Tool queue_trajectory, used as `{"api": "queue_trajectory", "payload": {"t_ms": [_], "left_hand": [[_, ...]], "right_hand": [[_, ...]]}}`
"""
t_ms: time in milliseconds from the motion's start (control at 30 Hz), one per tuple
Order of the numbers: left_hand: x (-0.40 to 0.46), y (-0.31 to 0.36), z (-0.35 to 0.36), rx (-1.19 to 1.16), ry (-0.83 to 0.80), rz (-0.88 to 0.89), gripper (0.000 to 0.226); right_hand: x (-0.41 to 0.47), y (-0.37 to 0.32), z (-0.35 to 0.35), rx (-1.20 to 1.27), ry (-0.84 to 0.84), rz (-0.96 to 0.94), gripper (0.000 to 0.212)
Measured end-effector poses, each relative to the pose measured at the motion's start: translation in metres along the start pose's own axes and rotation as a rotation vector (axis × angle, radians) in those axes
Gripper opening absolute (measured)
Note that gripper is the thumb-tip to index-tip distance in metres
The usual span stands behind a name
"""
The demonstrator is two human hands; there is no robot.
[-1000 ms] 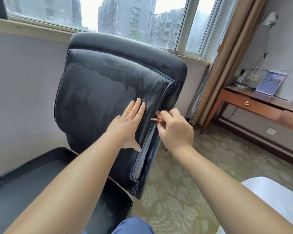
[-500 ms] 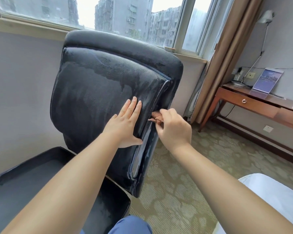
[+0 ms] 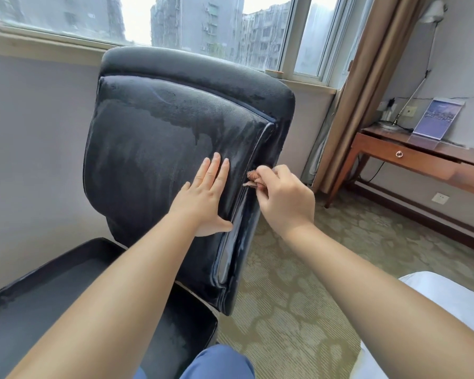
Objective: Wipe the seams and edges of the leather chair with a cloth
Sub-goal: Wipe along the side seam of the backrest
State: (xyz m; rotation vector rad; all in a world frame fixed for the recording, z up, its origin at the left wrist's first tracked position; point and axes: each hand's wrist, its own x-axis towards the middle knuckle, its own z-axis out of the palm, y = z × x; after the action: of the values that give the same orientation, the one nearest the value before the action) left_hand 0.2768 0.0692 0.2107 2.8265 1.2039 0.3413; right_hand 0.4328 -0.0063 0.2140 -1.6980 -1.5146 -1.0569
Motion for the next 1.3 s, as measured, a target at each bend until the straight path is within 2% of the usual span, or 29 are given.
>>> {"api": "queue_trajectory", "payload": {"t_ms": [133,333,400,500,633,900,1067,1300], "left_hand": [[0.0,0.002,0.001,-0.013,0.01,-0.006,0.121],[0.0,-0.002,0.003,-0.016,0.001,0.011,0.126],[-0.002,-0.004,0.002,-0.019,-0.011,0.009,0.128],[-0.003,-0.003,0.002,-0.017,-0.029,-0.002,0.132],[-0.002,0.002,0.004,-0.019,-0.043,-0.019,0.142],[-0.008,0.001,0.007,-0.012,-0.056,-0.012,0.15],[-0.013,0.0,0.01,0.006,-0.048,-0.024,0.147],[-0.015,0.001,0.015,-0.023,-0.025,-0.011,0.148]], "right_hand": [[-0.024,-0.008,0.01,0.054,-0.091,0.007,0.025],[-0.058,-0.01,0.017,-0.063,-0.278,-0.098,0.036],[-0.054,-0.009,0.016,-0.063,-0.309,-0.114,0.033],[-0.038,-0.001,0.01,-0.101,-0.227,-0.187,0.025],[-0.014,0.002,0.0,-0.064,-0.072,-0.061,0.024],[-0.067,-0.019,0.02,-0.013,-0.209,0.051,0.048],[-0.084,-0.023,0.023,-0.047,-0.317,0.053,0.051],[-0.029,-0.007,-0.003,0.097,-0.107,0.104,0.038]]}}
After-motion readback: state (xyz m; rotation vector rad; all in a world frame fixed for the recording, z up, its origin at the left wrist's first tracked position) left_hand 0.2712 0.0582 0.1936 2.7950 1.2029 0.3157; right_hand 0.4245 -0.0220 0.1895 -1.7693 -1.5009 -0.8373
